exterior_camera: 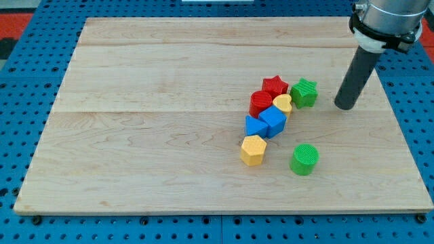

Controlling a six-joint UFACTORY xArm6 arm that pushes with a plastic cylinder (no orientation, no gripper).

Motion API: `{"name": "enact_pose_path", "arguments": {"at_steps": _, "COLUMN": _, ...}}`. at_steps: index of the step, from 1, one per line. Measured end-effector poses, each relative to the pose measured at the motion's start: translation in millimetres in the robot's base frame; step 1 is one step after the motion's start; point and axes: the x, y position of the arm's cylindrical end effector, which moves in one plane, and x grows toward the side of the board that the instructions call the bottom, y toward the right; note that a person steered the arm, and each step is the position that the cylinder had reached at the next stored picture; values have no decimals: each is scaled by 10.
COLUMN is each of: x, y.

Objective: Push green star close to the red star

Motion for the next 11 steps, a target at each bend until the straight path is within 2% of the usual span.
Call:
{"name": "enact_pose_path", "arguments": {"at_steps": 2, "x": -180, "y": -564}}
{"name": "enact_pose_path", "arguments": {"at_steps": 7, "x": -164, "y": -285}}
{"name": "enact_pose_path", "arguments": {"at_steps": 9, "x": -623, "y": -430}}
{"name": "enact_pose_path", "arguments": {"at_steps": 11, "x": -1160, "y": -1967}}
